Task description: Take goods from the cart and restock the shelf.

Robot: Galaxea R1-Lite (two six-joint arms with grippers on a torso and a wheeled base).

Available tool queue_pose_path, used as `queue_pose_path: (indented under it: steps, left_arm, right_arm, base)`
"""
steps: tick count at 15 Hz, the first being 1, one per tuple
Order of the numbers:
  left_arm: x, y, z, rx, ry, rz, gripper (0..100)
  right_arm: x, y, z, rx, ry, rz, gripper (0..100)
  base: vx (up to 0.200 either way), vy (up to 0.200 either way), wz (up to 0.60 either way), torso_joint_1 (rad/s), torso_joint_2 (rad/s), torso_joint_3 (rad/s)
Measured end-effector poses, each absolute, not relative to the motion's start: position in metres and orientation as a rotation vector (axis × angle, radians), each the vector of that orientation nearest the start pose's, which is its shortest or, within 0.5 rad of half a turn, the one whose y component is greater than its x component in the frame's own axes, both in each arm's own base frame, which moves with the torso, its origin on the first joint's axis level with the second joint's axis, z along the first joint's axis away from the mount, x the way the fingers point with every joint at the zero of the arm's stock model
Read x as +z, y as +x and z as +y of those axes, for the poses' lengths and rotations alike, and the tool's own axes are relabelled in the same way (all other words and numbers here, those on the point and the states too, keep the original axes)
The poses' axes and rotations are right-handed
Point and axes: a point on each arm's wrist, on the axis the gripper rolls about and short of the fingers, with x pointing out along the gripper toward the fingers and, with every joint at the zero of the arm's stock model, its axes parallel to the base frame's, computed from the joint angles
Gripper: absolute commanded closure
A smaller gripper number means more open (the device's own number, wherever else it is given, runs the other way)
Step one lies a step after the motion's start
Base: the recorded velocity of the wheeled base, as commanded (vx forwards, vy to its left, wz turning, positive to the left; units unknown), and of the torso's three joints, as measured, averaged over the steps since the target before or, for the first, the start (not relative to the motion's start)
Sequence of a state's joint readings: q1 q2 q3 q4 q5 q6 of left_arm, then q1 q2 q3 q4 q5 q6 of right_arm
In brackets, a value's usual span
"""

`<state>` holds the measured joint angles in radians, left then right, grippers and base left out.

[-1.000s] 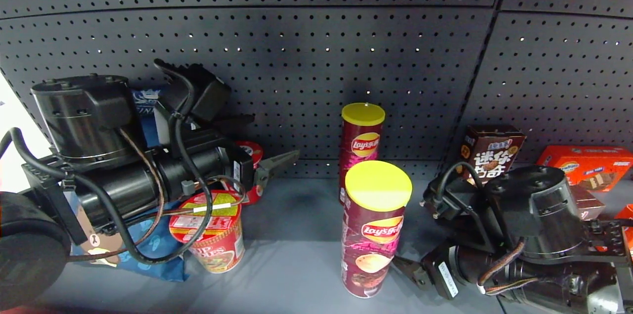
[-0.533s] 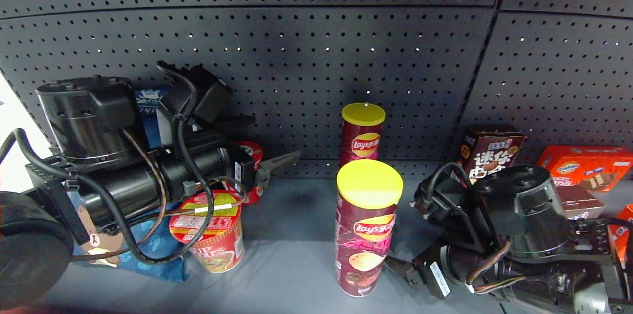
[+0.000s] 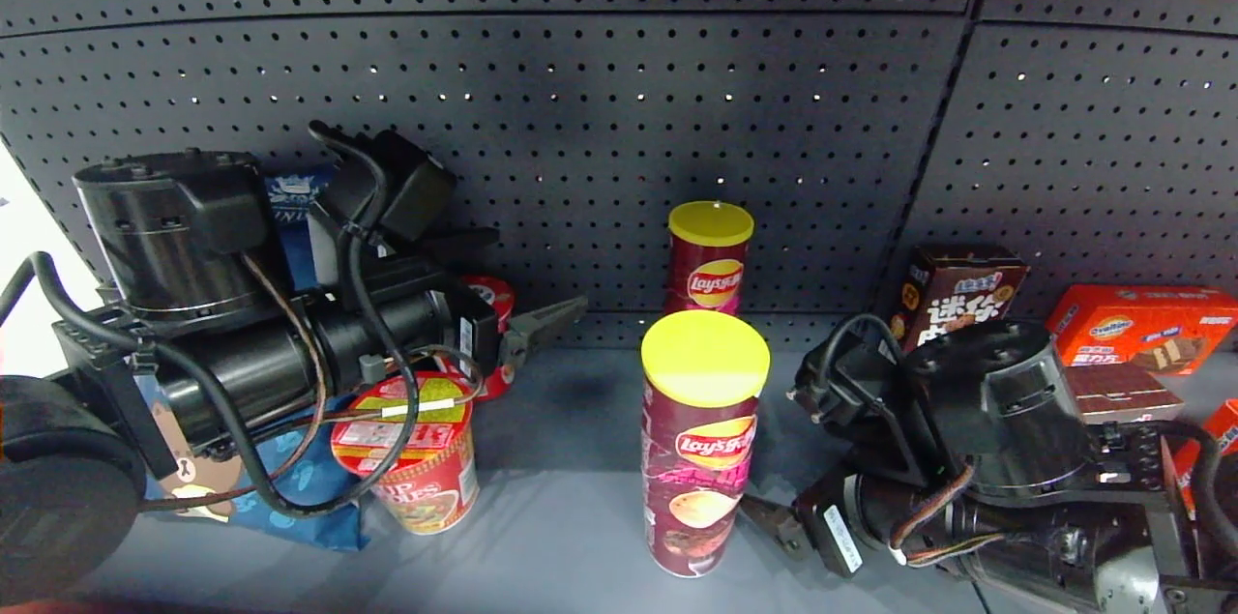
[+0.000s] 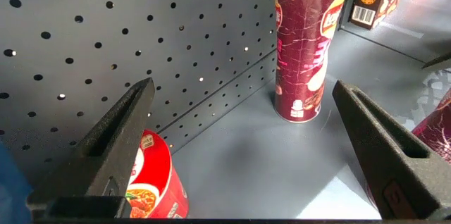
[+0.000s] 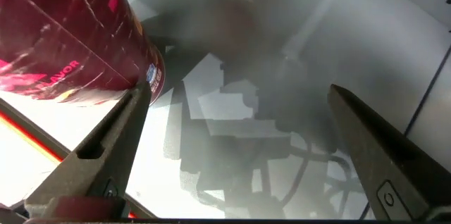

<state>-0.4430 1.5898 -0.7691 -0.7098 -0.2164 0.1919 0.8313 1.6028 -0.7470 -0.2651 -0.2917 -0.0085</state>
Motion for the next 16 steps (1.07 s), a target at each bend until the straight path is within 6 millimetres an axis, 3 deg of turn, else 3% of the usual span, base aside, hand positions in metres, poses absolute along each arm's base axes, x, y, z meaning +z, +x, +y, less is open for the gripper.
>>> queue_pose_path:
  steps: [7, 16]
  left_arm:
    - [0.211, 0.252, -0.125, -0.668, 0.198, 0.055, 0]
    - [0.213, 0.252, -0.125, -0.667, 0.197, 0.046, 0]
  right_arm:
    - [0.172, 0.194, 0.187, 0.485, -0.287, 0.462, 0]
    - [0.193, 0.254, 0.165, 0.274, -0.211, 0.405, 0]
  base:
    - [0.000, 0.000, 0.00, 0.000, 0.00, 0.000]
    - [0.000, 0.000, 0.00, 0.000, 0.00, 0.000]
